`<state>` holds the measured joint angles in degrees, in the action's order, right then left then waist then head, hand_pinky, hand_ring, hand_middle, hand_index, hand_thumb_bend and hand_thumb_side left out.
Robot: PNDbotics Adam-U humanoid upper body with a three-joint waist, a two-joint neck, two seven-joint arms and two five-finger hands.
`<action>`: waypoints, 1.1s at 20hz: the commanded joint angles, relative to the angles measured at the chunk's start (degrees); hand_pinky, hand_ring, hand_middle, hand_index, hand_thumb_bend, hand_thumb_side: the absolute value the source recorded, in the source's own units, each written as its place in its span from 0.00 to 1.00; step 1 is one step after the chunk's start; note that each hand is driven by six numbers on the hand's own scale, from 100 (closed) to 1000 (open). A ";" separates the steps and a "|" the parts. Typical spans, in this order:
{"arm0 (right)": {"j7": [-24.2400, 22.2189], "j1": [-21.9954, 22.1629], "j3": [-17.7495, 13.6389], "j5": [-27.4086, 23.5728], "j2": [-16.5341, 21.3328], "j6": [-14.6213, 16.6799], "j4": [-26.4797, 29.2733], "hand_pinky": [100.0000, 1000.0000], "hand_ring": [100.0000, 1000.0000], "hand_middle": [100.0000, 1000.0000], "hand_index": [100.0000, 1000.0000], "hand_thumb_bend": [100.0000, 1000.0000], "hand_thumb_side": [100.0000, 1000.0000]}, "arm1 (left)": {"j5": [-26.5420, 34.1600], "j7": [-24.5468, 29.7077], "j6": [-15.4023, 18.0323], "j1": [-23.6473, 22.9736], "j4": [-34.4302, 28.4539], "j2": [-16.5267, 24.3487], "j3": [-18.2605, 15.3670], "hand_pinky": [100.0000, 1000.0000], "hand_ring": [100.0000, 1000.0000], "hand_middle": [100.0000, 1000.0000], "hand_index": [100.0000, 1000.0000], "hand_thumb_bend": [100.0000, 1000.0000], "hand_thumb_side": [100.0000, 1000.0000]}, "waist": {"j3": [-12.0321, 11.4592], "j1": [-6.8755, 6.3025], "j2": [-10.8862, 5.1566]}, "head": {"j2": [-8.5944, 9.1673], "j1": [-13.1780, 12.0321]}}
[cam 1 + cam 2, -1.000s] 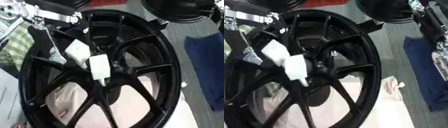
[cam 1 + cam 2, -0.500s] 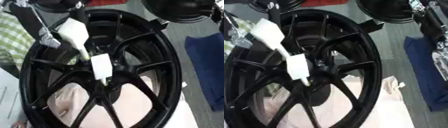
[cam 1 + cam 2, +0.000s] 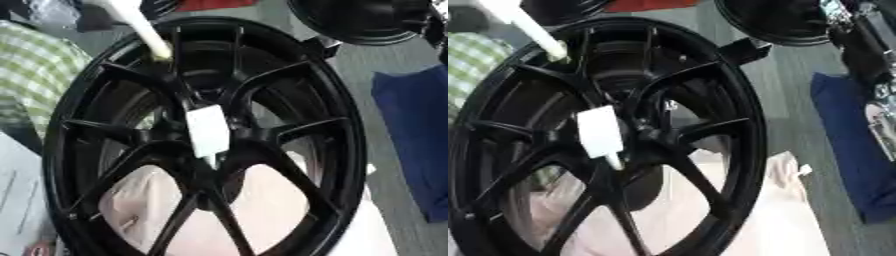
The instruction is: Pull the pin out of the wheel hub.
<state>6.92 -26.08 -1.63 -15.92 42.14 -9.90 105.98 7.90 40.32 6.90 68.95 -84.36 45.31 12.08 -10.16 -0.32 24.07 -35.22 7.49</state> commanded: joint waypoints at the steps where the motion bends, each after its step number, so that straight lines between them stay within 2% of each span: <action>1: 1.11 0.17 -1.76 0.05 2.50 0.41 0.51 0.89 0.82 0.73 0.68 0.00 0.75 | 1.06 -4.25 0.56 -3.06 0.48 7.55 -6.09 0.56 0.46 0.17 0.26 0.20 0.00 | -0.44 -0.01 -2.06 | -0.76 1.42; 3: 1.37 -0.05 -1.94 -0.05 2.50 0.61 0.75 0.89 0.82 0.73 0.68 0.00 0.75 | 3.80 -12.75 1.55 -11.42 -1.09 13.80 -10.05 0.56 0.46 0.17 0.26 0.19 0.00 | -0.14 0.08 -2.07 | -0.86 2.01; 6: 1.70 -0.20 -2.20 -0.23 2.24 0.70 0.84 0.89 0.82 0.73 0.68 0.00 0.74 | 5.96 -20.70 1.52 -22.09 -2.60 18.40 -13.55 0.55 0.46 0.17 0.26 0.18 0.00 | -0.17 0.49 -2.20 | -0.79 3.38; 8: 1.77 -0.28 -2.28 -0.30 2.08 0.80 0.93 0.89 0.82 0.73 0.68 0.00 0.74 | 5.79 -23.58 1.34 -27.09 -2.58 19.66 -15.31 0.56 0.45 0.18 0.27 0.19 0.00 | -0.26 0.74 -2.30 | -0.69 3.65; 11: 1.88 -0.14 -2.50 -0.21 1.76 0.79 0.73 0.89 0.82 0.73 0.68 0.00 0.75 | 1.56 -26.53 0.11 -33.85 -1.85 20.35 -16.92 0.56 0.46 0.21 0.30 0.21 0.00 | -0.67 1.34 -2.35 | -0.63 4.07; 13: 1.92 -0.26 -2.54 -0.25 1.50 0.85 0.63 0.89 0.82 0.73 0.68 0.00 0.75 | -1.42 -28.32 -1.16 -37.01 -1.30 19.45 -17.20 0.59 0.51 0.31 0.40 0.31 0.00 | -0.89 1.61 -2.28 | -0.46 4.09; 14: 1.89 -0.37 -2.51 -0.26 1.39 0.87 0.63 0.89 0.82 0.73 0.68 0.00 0.74 | -3.57 -28.85 -1.28 -38.32 -1.47 18.72 -17.28 0.64 0.57 0.41 0.51 0.49 0.11 | -0.92 1.73 -2.21 | -0.44 4.08; 15: 1.79 -0.51 -2.46 -0.27 1.32 0.86 0.63 0.89 0.82 0.73 0.68 0.00 0.74 | -6.46 -29.14 -0.66 -39.32 -2.09 17.58 -17.58 0.67 0.63 0.48 0.63 0.66 0.41 | -0.92 1.85 -2.12 | -0.42 4.05; 16: 1.70 -0.67 -2.40 -0.31 1.26 0.84 0.60 0.89 0.82 0.73 0.68 0.00 0.74 | -9.12 -29.72 0.32 -40.11 -2.82 16.27 -18.03 0.72 0.75 0.65 0.76 0.76 0.59 | -0.91 1.97 -2.02 | -0.33 3.99; 17: 1.60 -0.86 -2.31 -0.36 1.22 0.81 0.58 0.89 0.82 0.73 0.68 0.00 0.74 | -11.23 -30.70 1.30 -40.86 -3.48 14.94 -18.45 0.74 0.79 0.72 0.81 0.76 0.64 | -0.91 2.12 -1.88 | -0.11 3.97; 18: 1.54 -1.02 -2.25 -0.41 1.20 0.80 0.57 0.89 0.82 0.73 0.68 0.00 0.75 | -12.80 -31.80 1.89 -41.46 -3.82 13.99 -18.75 0.78 0.84 0.79 0.87 0.76 0.75 | -0.91 2.23 -1.77 | 0.04 3.98; 19: 1.53 -1.16 -2.22 -0.45 1.19 0.81 0.60 0.89 0.82 0.73 0.68 0.00 0.75 | -13.71 -33.20 2.12 -41.93 -3.93 13.14 -19.09 0.79 0.87 0.81 0.89 0.82 0.88 | -0.91 2.33 -1.67 | 0.20 3.94; 20: 1.56 -1.25 -2.23 -0.47 1.19 0.83 0.65 0.89 0.82 0.73 0.68 0.00 0.75 | -14.04 -34.62 2.20 -42.26 -3.99 12.55 -19.35 0.78 0.86 0.81 0.89 0.85 0.97 | -0.92 2.39 -1.58 | 0.31 3.89; 21: 1.64 -1.26 -2.30 -0.50 1.21 0.85 0.69 0.89 0.82 0.73 0.68 0.00 0.75 | -13.69 -36.29 2.11 -42.47 -3.95 12.01 -19.76 0.77 0.85 0.80 0.88 0.83 0.97 | -0.95 2.47 -1.50 | 0.38 3.87; 22: 1.76 -1.24 -2.39 -0.53 1.24 0.87 0.73 0.89 0.82 0.73 0.68 0.00 0.75 | -12.85 -38.05 1.97 -42.64 -3.91 11.63 -20.07 0.74 0.84 0.77 0.85 0.76 0.93 | -0.99 2.53 -1.43 | 0.40 3.86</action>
<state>8.61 -26.72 -3.32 -16.25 42.09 -9.09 105.98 -4.66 4.09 8.77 26.03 -87.53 55.76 -6.43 -11.03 2.45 23.64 -35.60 11.27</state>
